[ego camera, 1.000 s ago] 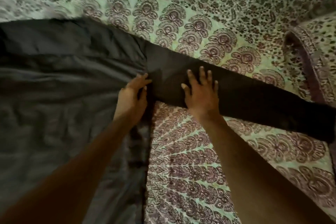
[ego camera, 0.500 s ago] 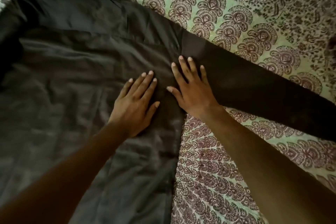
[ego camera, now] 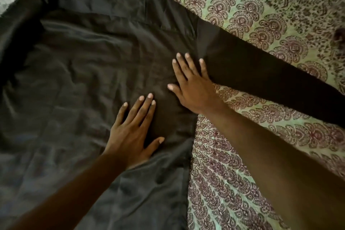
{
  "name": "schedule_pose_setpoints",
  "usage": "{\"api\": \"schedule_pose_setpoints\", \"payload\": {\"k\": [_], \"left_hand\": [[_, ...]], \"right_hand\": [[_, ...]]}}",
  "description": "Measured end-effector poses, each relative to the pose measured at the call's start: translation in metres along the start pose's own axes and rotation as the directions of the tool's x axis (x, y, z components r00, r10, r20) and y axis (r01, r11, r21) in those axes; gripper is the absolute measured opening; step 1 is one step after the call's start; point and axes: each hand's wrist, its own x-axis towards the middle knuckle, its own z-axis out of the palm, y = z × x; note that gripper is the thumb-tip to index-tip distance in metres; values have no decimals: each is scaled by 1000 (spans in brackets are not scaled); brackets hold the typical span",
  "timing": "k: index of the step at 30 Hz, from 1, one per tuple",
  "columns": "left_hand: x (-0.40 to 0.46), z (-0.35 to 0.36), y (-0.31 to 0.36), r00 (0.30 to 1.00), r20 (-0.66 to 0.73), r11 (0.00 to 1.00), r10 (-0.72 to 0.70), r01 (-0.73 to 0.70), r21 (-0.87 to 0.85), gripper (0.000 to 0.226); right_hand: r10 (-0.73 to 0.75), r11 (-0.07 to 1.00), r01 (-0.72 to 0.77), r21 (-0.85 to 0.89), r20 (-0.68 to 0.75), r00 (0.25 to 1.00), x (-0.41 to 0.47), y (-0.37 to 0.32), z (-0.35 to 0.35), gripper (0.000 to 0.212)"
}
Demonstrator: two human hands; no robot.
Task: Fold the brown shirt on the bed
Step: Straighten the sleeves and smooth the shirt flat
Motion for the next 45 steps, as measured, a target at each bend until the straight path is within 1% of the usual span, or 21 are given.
{"api": "schedule_pose_setpoints", "payload": {"k": [2, 4, 7, 9, 12, 15, 17, 19, 21, 23, 25, 27, 29, 31, 34, 37, 39, 40, 42, 43, 45], "left_hand": [[-19, 1, -3, 1000, 11, 1000, 1, -1, -11, 97], [-37, 3, -7, 999, 44, 1000, 16, -15, -14, 97], [-53, 8, -15, 996, 77, 999, 50, -50, -5, 98], [-58, 11, -18, 995, 65, 996, 82, -83, 12, 97], [-59, 12, -21, 994, 33, 995, 100, -100, 18, 97], [-60, 11, -20, 995, 34, 995, 95, -96, 31, 98], [-65, 10, -19, 995, 42, 996, 88, -89, 29, 98], [-74, 12, -16, 996, 38, 996, 82, -83, 17, 97], [-83, 15, -15, 996, 39, 997, 83, -83, 4, 96], [-93, 17, -14, 995, 33, 996, 90, -90, -6, 95], [-99, 18, -13, 995, 36, 996, 88, -87, -13, 93], [-105, 19, -12, 997, 32, 997, 76, -76, -22, 91], [-114, 23, -10, 997, 33, 998, 68, -67, -13, 92], [-124, 27, -8, 997, 26, 998, 70, -70, -5, 93], [-140, 31, -3, 998, 12, 999, 55, -55, 0, 91], [-156, 32, 7, 999, -18, 999, 40, -40, -29, 88], [-167, 33, 15, 998, -36, 998, 49, -50, -39, 87], [-172, 34, 19, 998, -46, 998, 50, -52, -42, 87], [-182, 36, 26, 997, -56, 998, 48, -50, -41, 86], [-187, 37, 30, 997, -56, 998, 54, -56, -37, 85], [-196, 39, 35, 996, -50, 996, 79, -80, -27, 83]], "right_hand": [[-49, 999, 48, 11, 27, 998, -40, -16, 1, 81], [-159, 987, 159, 12, 72, 985, -90, -33, 0, 84], [-298, 955, 298, 12, 100, 949, -133, -46, -1, 80], [-250, 968, 251, -12, 52, 967, -118, -42, -4, 76], [-44, 999, 44, -8, -21, 999, -63, -36, -8, 78], [37, 999, -37, -15, 20, 999, -30, -45, -2, 81], [57, 998, -59, 35, 40, 998, -42, -61, 4, 81], [-8, 998, 6, 56, 39, 999, -81, -78, 7, 82], [-126, 991, 123, 50, 64, 990, -133, -94, 8, 84], [-247, 969, 243, 50, 112, 963, -175, -101, 6, 83], [-323, 946, 318, 63, 104, 941, -188, -96, 4, 78], [-252, 968, 251, 31, 50, 966, -175, -86, 4, 72], [-48, 998, 47, 34, 41, 998, -153, -80, 1, 74], [70, 996, -74, 49, 67, 995, -138, -81, 5, 78], [69, 996, -72, 48, 71, 995, -151, -99, 13, 77], [-80, 995, 77, 59, 50, 996, -195, -115, 12, 73], [-95, 984, 94, 154, 1, 995, -229, -120, 14, 66], [-28, 967, 40, 252, -51, 998, -247, -123, 15, 62], [200, 877, -97, 471, -172, 965, -279, -134, 19, 53], [324, 817, -170, 552, -194, 926, -294, -141, 20, 50], [511, 692, -292, 661, -162, 844, -320, -160, 21, 47]]}}
